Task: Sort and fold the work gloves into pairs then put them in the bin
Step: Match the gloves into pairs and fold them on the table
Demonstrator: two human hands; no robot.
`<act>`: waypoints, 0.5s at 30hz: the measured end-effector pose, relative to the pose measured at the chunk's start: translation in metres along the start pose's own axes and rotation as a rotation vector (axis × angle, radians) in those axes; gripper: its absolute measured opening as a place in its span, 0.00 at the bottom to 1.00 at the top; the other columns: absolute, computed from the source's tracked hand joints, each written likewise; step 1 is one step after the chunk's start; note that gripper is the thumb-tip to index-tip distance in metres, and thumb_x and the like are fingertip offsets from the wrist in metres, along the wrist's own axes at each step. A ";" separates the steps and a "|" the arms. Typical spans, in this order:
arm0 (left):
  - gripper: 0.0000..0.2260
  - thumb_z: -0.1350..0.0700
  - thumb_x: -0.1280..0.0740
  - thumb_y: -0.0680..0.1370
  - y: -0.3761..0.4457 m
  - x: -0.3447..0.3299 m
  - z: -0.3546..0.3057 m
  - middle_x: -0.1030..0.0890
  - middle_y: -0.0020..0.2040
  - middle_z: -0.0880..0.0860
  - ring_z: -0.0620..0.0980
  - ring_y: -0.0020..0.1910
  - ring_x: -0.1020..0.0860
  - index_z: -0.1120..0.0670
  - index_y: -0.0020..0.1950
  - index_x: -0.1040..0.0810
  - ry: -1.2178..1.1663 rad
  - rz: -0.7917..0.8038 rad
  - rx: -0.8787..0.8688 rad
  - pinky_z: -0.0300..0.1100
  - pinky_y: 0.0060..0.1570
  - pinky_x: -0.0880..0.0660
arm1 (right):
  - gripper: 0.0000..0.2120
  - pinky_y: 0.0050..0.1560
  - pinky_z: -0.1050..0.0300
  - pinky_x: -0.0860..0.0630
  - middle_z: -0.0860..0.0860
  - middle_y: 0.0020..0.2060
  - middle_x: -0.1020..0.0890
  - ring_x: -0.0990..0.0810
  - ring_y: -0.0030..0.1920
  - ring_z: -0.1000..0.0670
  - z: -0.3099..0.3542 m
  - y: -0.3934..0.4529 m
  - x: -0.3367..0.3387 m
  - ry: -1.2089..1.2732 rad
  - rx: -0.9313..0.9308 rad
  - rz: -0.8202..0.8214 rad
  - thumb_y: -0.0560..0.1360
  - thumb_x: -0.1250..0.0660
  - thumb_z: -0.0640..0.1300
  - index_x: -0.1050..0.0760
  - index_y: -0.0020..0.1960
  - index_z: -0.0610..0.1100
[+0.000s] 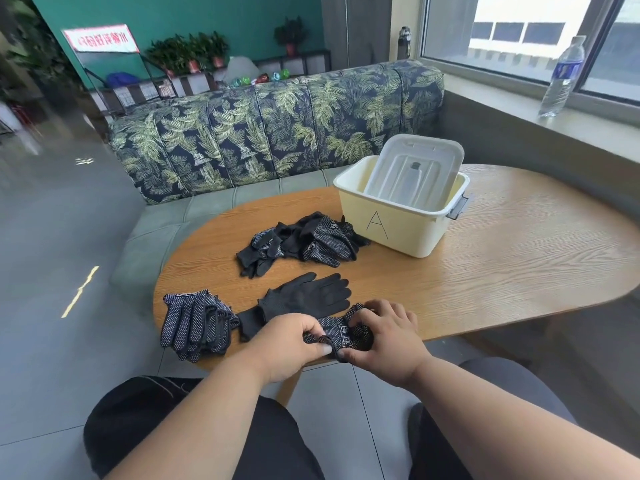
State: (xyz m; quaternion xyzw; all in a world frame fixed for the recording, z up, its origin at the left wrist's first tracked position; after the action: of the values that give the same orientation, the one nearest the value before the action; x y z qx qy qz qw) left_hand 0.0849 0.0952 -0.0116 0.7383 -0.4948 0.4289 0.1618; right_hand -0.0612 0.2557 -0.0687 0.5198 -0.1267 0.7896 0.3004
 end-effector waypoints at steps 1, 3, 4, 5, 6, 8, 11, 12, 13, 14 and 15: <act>0.08 0.43 0.25 0.74 0.000 -0.001 -0.002 0.18 0.49 0.42 0.42 0.51 0.21 0.45 0.47 0.17 0.018 -0.013 -0.010 0.46 0.56 0.23 | 0.32 0.68 0.46 0.39 0.58 0.66 0.29 0.34 0.69 0.48 0.000 0.000 0.001 0.002 -0.001 0.000 0.63 0.35 0.80 0.26 0.61 0.64; 0.08 0.42 0.26 0.75 0.002 -0.004 -0.006 0.20 0.49 0.41 0.43 0.56 0.25 0.45 0.45 0.18 0.052 -0.046 -0.036 0.47 0.58 0.26 | 0.31 0.68 0.46 0.39 0.58 0.66 0.29 0.34 0.69 0.48 0.000 0.000 0.002 0.007 0.000 0.003 0.63 0.35 0.79 0.26 0.61 0.64; 0.08 0.43 0.27 0.76 0.003 -0.005 -0.008 0.21 0.49 0.41 0.44 0.58 0.28 0.46 0.45 0.18 0.069 -0.061 -0.044 0.46 0.59 0.28 | 0.31 0.68 0.46 0.40 0.59 0.66 0.29 0.34 0.69 0.48 0.000 0.000 0.002 0.009 0.002 0.007 0.64 0.35 0.79 0.26 0.61 0.64; 0.07 0.43 0.27 0.76 0.004 -0.007 -0.010 0.21 0.49 0.41 0.44 0.59 0.29 0.46 0.46 0.18 0.083 -0.073 -0.044 0.45 0.59 0.30 | 0.31 0.68 0.46 0.40 0.59 0.67 0.30 0.35 0.69 0.48 0.000 0.000 0.003 0.012 0.001 0.014 0.64 0.35 0.79 0.26 0.61 0.64; 0.07 0.44 0.27 0.76 0.004 -0.009 -0.010 0.21 0.49 0.41 0.45 0.59 0.30 0.46 0.47 0.18 0.098 -0.085 -0.038 0.45 0.59 0.30 | 0.30 0.68 0.47 0.41 0.59 0.67 0.30 0.35 0.69 0.48 0.001 0.001 0.003 0.015 -0.002 0.021 0.64 0.36 0.78 0.26 0.61 0.65; 0.08 0.43 0.27 0.76 0.006 -0.015 -0.010 0.22 0.49 0.41 0.47 0.58 0.29 0.45 0.48 0.18 0.125 -0.131 -0.018 0.46 0.60 0.29 | 0.27 0.69 0.47 0.42 0.59 0.67 0.30 0.35 0.68 0.48 0.001 0.002 0.003 0.039 -0.015 0.029 0.66 0.39 0.77 0.25 0.60 0.65; 0.12 0.42 0.26 0.74 0.006 -0.022 -0.011 0.23 0.48 0.41 0.47 0.56 0.28 0.42 0.55 0.21 0.140 -0.229 0.049 0.47 0.60 0.29 | 0.18 0.68 0.48 0.42 0.59 0.67 0.29 0.35 0.69 0.48 -0.002 0.005 0.002 0.110 -0.053 0.020 0.74 0.41 0.69 0.23 0.58 0.65; 0.15 0.43 0.25 0.74 0.006 -0.025 -0.011 0.24 0.47 0.40 0.47 0.55 0.28 0.41 0.57 0.24 0.141 -0.265 0.065 0.47 0.59 0.30 | 0.14 0.68 0.48 0.43 0.59 0.67 0.28 0.35 0.69 0.48 -0.003 0.006 0.002 0.129 -0.066 0.018 0.77 0.40 0.66 0.23 0.58 0.65; 0.17 0.43 0.25 0.73 0.006 -0.027 -0.011 0.25 0.47 0.40 0.46 0.54 0.28 0.41 0.56 0.27 0.145 -0.310 0.070 0.46 0.58 0.30 | 0.12 0.67 0.49 0.43 0.60 0.67 0.28 0.34 0.69 0.48 -0.004 0.007 0.002 0.139 -0.074 0.017 0.79 0.40 0.63 0.22 0.58 0.66; 0.18 0.43 0.24 0.72 0.006 -0.029 -0.011 0.26 0.47 0.41 0.46 0.53 0.28 0.41 0.55 0.29 0.156 -0.351 0.067 0.46 0.57 0.31 | 0.10 0.66 0.49 0.42 0.60 0.66 0.27 0.34 0.68 0.48 -0.005 0.007 0.001 0.140 -0.077 0.014 0.81 0.39 0.61 0.22 0.58 0.66; 0.18 0.44 0.24 0.72 0.006 -0.030 -0.012 0.26 0.47 0.41 0.46 0.52 0.28 0.42 0.53 0.30 0.174 -0.380 0.053 0.46 0.57 0.31 | 0.10 0.64 0.50 0.42 0.61 0.65 0.26 0.34 0.68 0.49 -0.005 0.008 0.001 0.137 -0.077 0.008 0.81 0.39 0.60 0.22 0.58 0.65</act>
State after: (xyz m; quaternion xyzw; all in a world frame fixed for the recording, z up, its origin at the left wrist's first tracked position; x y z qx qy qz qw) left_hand 0.0701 0.1186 -0.0298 0.7825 -0.3194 0.4655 0.2626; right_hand -0.0699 0.2526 -0.0690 0.4521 -0.1381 0.8190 0.3252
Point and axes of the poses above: each hand's wrist, its own y-axis towards the middle knuckle, its own x-axis out of the back of the hand, z = x × y, the point moved 3 cm from there along y, towards the middle knuckle
